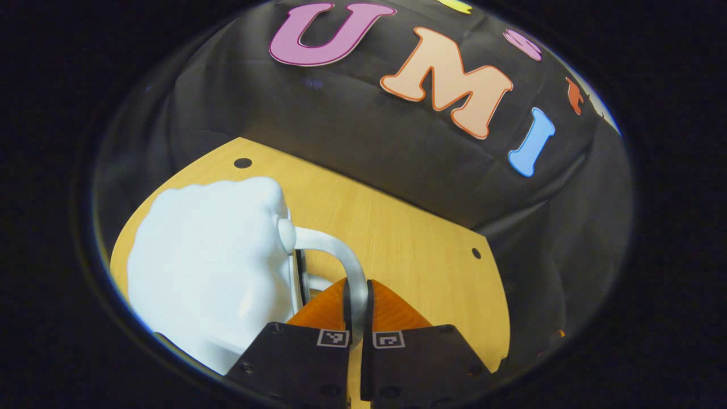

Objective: First open the suitcase, pack the skin care products into it, and then close the suitcase.

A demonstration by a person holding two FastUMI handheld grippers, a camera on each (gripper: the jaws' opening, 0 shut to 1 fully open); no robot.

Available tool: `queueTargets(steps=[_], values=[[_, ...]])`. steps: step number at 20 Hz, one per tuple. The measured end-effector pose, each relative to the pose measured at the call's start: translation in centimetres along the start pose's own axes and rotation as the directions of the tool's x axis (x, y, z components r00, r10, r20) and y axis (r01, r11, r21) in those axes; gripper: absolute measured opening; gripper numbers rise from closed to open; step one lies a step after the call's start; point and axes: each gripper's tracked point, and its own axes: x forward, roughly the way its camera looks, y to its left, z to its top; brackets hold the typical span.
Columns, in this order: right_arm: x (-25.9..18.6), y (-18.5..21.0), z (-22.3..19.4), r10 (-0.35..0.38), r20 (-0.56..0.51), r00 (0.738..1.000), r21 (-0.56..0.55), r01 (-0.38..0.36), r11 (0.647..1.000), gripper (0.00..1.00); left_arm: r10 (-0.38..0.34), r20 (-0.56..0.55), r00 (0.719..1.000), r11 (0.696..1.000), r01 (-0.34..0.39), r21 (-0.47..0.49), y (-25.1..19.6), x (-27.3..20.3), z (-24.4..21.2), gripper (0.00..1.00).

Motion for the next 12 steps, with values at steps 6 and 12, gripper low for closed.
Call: queueTargets(steps=[6, 12], values=[[-0.1, 0.2, 0.7, -0.022, 0.015, 1.0, -0.003, 0.022, 1.0, 0.98, 0.079, -0.049, 0.996, 0.988, -0.072, 0.134, 0.8, 3.2, -4.5, 0.01], [-0.4, 0.8, 2.9, -0.033, 0.058, 0.998, -0.018, 0.034, 0.999, 0.98, 0.117, -0.077, 0.99, 0.98, -0.102, 0.172, 1.4, 4.6, -5.9, 0.09]])
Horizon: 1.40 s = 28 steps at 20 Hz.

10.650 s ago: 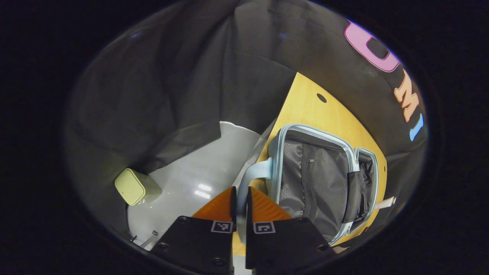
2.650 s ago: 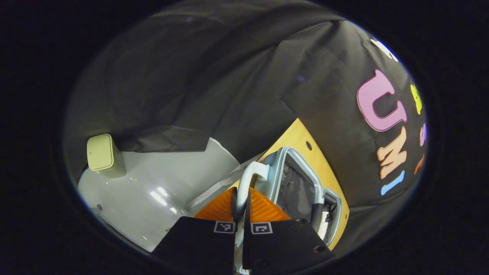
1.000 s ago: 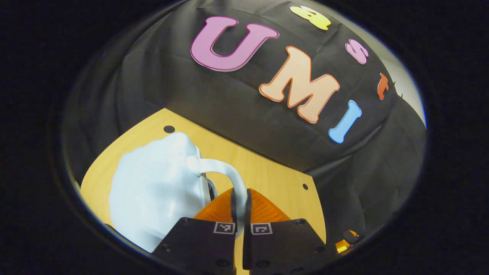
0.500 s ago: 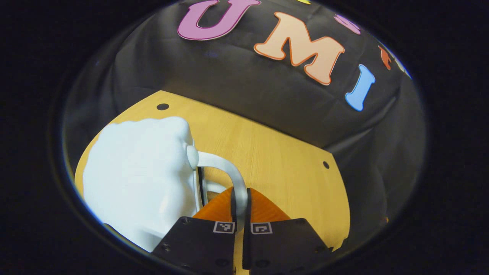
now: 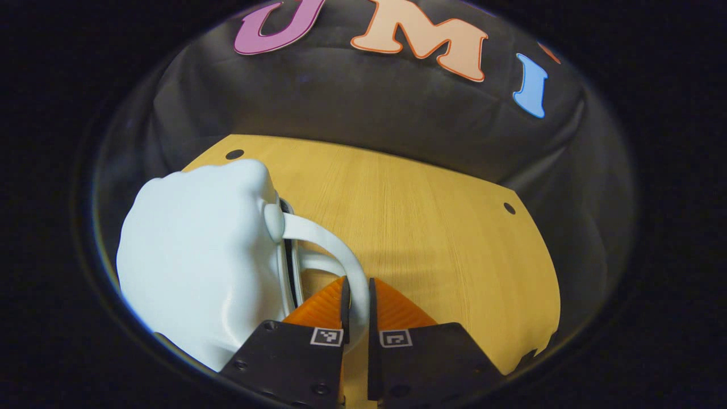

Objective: First open the suitcase, pack the skin care products into it, and then close the suitcase.

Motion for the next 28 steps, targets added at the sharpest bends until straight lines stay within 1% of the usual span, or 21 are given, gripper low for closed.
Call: queueTargets(steps=[1, 2, 3, 4, 5, 6, 8, 11, 14, 16, 18, 19, 21, 23, 24, 26, 28], values=[[-0.1, 0.1, 0.4, -0.001, 0.012, 1.0, -0.002, 0.001, 1.0, 0.98, 0.008, 0.006, 1.0, 1.0, -0.008, 0.004, 0.0, -0.2, 0.3, 0.1], [0.0, 0.3, 0.9, -0.001, 0.024, 1.0, -0.003, 0.001, 1.0, 0.98, -0.007, 0.006, 1.0, 1.0, 0.007, 0.003, -0.7, -0.5, 0.4, 0.12], [0.0, 0.4, 1.2, 0.0, 0.034, 0.999, -0.003, 0.0, 1.0, 0.98, -0.021, 0.003, 1.0, 1.0, 0.021, 0.001, -1.4, -0.9, 0.6, 0.24], [0.1, 0.6, 1.5, 0.001, 0.043, 0.999, -0.001, -0.001, 1.0, 0.98, -0.014, 0.007, 1.0, 1.0, 0.013, 0.012, -1.7, -1.6, 0.9, 0.53], [0.3, 0.8, 1.9, 0.002, 0.053, 0.999, 0.001, -0.002, 1.0, 0.98, -0.001, 0.019, 1.0, 0.999, 0.0, 0.039, -1.8, -2.5, 1.3, 0.63], [0.3, 1.2, 2.3, 0.005, 0.064, 0.998, 0.005, -0.005, 1.0, 0.98, 0.023, 0.03, 0.999, 0.997, -0.025, 0.072, -1.4, -3.7, 1.7, 0.8], [0.6, 1.9, 2.8, 0.013, 0.087, 0.996, 0.012, -0.014, 1.0, 0.98, 0.044, 0.065, 0.997, 0.991, -0.052, 0.123, -1.2, -5.8, 2.6, 0.93], [1.2, 3.0, 3.6, 0.025, 0.117, 0.993, 0.029, -0.029, 0.999, 0.98, 0.024, 0.159, 0.987, 0.99, -0.045, 0.133, -1.7, -10.4, 4.6, 0.93], [1.7, 3.9, 4.4, 0.028, 0.143, 0.989, 0.044, -0.035, 0.998, 0.98, 0.006, 0.276, 0.961, 0.994, -0.036, 0.102, -1.4, -15.2, 6.3, 0.93], [1.8, 4.3, 5.0, 0.027, 0.16, 0.987, 0.048, -0.035, 0.998, 0.98, -0.009, 0.374, 0.928, 0.998, -0.013, 0.058, -1.3, -18.5, 7.9, 0.93], [1.7, 4.6, 5.6, 0.02, 0.18, 0.983, 0.044, -0.029, 0.999, 0.98, -0.014, 0.447, 0.894, 1.0, 0.009, 0.013, -1.0, -21.4, 8.9, 0.92], [1.6, 4.7, 6.0, 0.015, 0.192, 0.981, 0.041, -0.024, 0.999, 0.98, -0.011, 0.471, 0.882, 1.0, 0.012, 0.0, -0.6, -22.4, 9.0, 0.92], [1.4, 4.8, 6.2, 0.005, 0.207, 0.978, 0.036, -0.013, 0.999, 0.98, 0.018, 0.519, 0.855, 1.0, -0.013, -0.014, 0.9, -23.8, 9.3, 0.92], [1.3, 4.6, 6.0, -0.013, 0.208, 0.978, 0.031, 0.007, 0.999, 0.98, 0.028, 0.542, 0.84, 0.999, -0.034, 0.001, 1.5, -24.8, 9.3, 0.92], [1.3, 4.6, 5.8, -0.022, 0.202, 0.979, 0.035, 0.015, 0.999, 0.98, 0.025, 0.545, 0.838, 0.999, -0.039, 0.014, 1.5, -25.0, 9.1, 0.92], [1.1, 4.5, 5.5, -0.039, 0.195, 0.98, 0.049, 0.029, 0.998, 0.98, -0.002, 0.537, 0.844, 0.999, -0.023, 0.039, 1.1, -24.5, 8.6, 0.92], [0.9, 4.1, 5.5, -0.059, 0.201, 0.978, 0.054, 0.049, 0.997, 0.98, -0.028, 0.504, 0.863, 0.998, -0.005, 0.065, 0.9, -24.1, 8.1, 0.92]])
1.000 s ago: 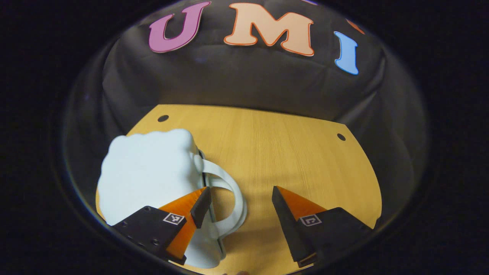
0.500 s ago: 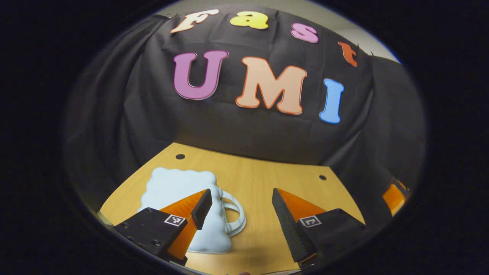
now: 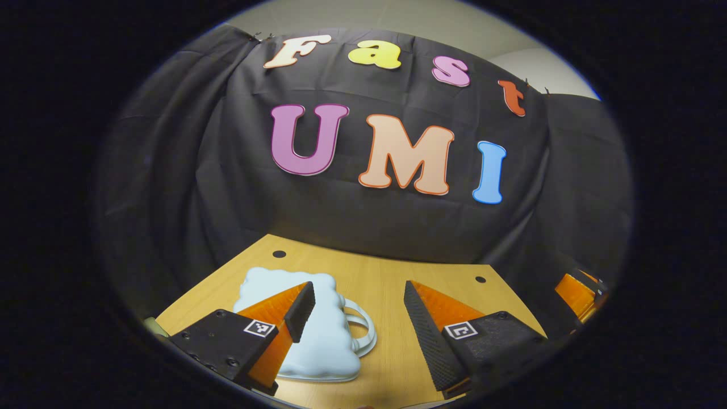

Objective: First open the suitcase, pack the skin care products into it, and then close the suitcase.

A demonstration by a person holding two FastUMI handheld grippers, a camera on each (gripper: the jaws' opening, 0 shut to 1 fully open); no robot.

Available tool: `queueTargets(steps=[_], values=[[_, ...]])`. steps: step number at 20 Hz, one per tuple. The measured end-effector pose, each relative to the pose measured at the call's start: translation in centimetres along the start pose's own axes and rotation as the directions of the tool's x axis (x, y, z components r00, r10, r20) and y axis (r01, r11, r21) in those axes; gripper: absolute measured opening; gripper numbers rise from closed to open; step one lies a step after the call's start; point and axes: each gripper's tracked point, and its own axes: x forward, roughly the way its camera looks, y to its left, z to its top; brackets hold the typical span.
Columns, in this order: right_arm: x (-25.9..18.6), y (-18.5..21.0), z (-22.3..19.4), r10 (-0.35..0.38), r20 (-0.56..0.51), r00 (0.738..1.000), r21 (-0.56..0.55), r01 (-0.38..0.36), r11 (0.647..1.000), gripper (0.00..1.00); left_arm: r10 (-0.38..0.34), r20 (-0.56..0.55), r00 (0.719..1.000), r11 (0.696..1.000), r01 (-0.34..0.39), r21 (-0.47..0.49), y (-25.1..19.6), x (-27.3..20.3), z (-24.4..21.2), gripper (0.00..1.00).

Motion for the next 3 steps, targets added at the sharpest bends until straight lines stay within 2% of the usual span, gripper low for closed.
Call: queueTargets(steps=[3], values=[[-0.18, -0.35, 0.42, -0.026, 0.011, 1.0, 0.001, 0.026, 1.0, 0.98, -0.014, -0.019, 1.0, 0.999, 0.014, 0.034, -0.37, 0.46, -0.49, 0.92]])
